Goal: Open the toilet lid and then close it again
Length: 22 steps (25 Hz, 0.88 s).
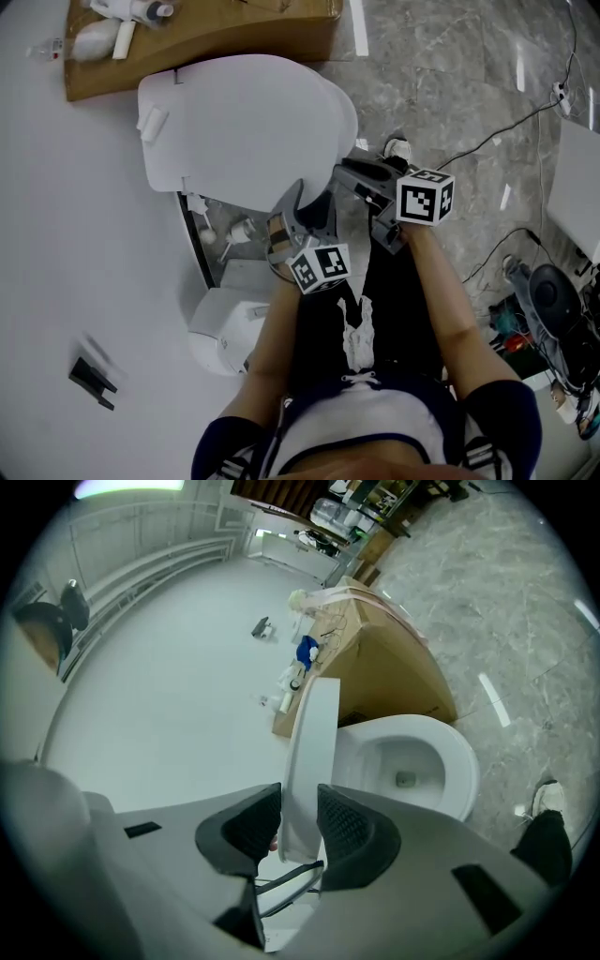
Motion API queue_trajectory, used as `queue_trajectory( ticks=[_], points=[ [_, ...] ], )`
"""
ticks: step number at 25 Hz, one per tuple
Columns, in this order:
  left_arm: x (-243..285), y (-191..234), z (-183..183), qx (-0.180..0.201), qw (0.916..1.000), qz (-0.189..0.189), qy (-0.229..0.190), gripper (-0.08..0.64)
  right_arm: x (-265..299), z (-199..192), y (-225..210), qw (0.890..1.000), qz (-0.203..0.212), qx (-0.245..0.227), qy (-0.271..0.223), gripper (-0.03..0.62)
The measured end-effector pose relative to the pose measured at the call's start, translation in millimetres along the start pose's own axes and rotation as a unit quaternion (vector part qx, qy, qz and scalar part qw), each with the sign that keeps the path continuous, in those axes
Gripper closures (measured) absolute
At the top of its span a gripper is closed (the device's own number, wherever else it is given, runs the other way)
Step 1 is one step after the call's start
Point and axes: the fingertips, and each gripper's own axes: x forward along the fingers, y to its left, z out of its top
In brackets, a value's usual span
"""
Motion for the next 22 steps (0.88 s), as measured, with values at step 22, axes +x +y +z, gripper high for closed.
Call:
queue_trajectory(
  ticks=[22],
  points=[
    [-77,73,7,-0.123,0.9905,0.019,-0.059,0.314,23,15,95,0.996,0.075,-0.046,0.006,0.534]
  ],
)
